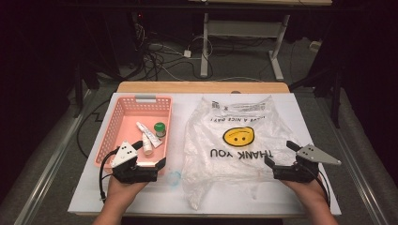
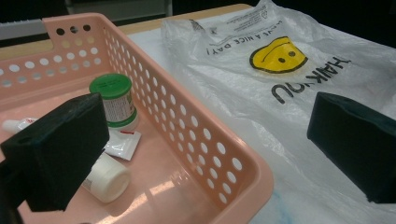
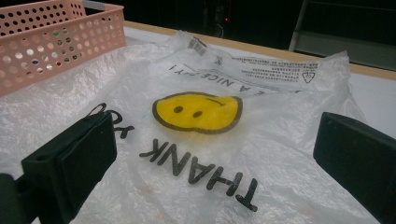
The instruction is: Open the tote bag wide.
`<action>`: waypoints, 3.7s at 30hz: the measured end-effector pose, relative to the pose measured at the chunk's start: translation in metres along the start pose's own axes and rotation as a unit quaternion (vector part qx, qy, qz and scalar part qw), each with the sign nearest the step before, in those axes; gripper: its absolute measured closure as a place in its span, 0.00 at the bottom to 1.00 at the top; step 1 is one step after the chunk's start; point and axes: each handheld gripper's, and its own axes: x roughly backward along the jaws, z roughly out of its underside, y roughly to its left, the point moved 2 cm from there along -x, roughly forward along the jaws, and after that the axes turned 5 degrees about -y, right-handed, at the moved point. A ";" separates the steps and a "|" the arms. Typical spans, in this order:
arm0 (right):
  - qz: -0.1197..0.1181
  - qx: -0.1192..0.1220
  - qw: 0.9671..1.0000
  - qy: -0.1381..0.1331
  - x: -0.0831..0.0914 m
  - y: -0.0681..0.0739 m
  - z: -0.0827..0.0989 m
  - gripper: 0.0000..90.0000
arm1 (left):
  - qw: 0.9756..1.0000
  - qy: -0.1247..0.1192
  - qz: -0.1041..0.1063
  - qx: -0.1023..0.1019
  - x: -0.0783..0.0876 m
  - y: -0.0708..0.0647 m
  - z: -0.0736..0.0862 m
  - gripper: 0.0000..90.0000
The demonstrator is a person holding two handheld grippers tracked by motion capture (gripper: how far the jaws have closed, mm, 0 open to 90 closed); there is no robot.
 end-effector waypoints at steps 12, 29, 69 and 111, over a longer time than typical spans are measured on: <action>-0.004 0.005 1.000 0.000 -0.001 -0.001 -0.001 0.00 | 1.000 0.000 0.001 0.005 0.001 0.002 -0.001 0.00; 0.069 -0.024 0.997 0.021 0.018 -0.049 0.004 0.05 | 1.000 0.007 0.001 0.006 0.001 0.002 -0.002 0.00; 0.092 -0.041 0.976 0.191 0.001 -0.091 0.046 0.78 | 0.999 0.038 -0.006 0.012 0.004 0.007 -0.007 0.00; 0.053 -0.066 0.992 0.095 0.038 -0.073 0.011 0.44 | 0.999 0.031 0.008 0.015 0.006 -0.001 -0.003 0.00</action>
